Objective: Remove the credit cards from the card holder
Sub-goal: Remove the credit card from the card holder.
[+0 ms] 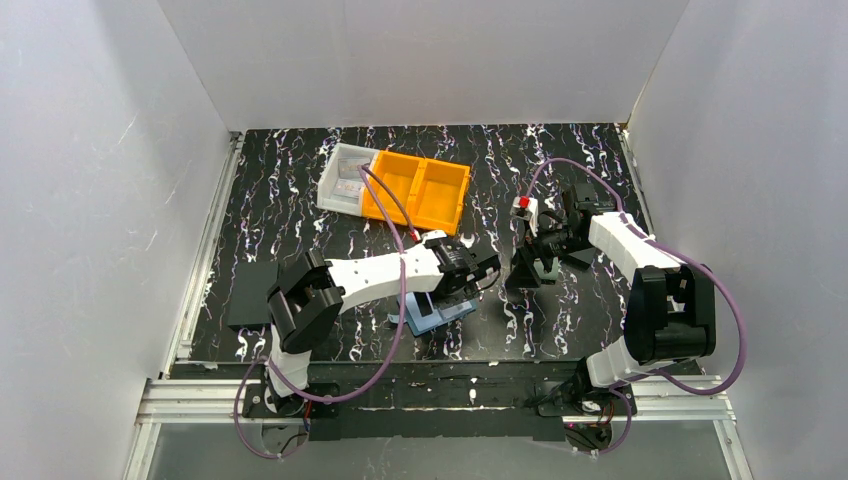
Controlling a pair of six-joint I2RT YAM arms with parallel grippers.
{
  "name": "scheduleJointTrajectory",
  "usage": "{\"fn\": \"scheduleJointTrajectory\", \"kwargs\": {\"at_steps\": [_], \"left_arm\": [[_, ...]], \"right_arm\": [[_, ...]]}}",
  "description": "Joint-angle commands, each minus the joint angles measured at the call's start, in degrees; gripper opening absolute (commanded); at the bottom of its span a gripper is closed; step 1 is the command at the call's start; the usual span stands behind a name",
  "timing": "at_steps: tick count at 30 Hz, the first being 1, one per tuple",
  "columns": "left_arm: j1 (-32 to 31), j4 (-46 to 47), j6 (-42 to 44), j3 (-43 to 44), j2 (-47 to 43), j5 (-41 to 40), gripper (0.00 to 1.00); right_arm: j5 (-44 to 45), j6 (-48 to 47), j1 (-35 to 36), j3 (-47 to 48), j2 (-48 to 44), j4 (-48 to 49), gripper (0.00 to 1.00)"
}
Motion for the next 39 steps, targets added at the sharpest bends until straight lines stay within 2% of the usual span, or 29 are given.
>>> {"fn": "scheduleJointTrajectory", "kwargs": {"at_steps": [1,11,26,28,33,36,39], "left_arm": [[1.04,-1.85,0.21,1.54,0.39,-1.51,0.74],[2.12,1.04,2.34,1.35,2.26,0.53,0.71],[3.18,3.13,3.22,-0.34,3.69,2.91,0.74],[3.40,3.47,3.04,-1.24,3.35,2.93,0.71],[3.39,8.96,2.42,-8.62,-2.51,3.59,0.50],[3.43,12.32,2.41,-13.34,-6.43,3.64,0.44],[3.50,17.81,5.61,-18.41,-10.48,3.92,0.43]], "right_arm": [[-0.56,0.34,0.05,1.62,-0.13,0.33,1.00],[-1.34,-0.57,0.05,2.18,0.83,-1.04,1.00],[-1.27,-1.04,0.05,2.31,1.79,-1.56,1.00],[-1.36,-1.18,0.05,2.36,1.90,-1.74,1.00],[-1.59,-1.71,0.05,2.66,2.24,-2.45,1.00],[-1.74,-1.91,0.05,2.60,2.40,-2.70,1.00],[-3.16,-2.13,0.36,2.52,2.74,-3.29,1.00]]}}
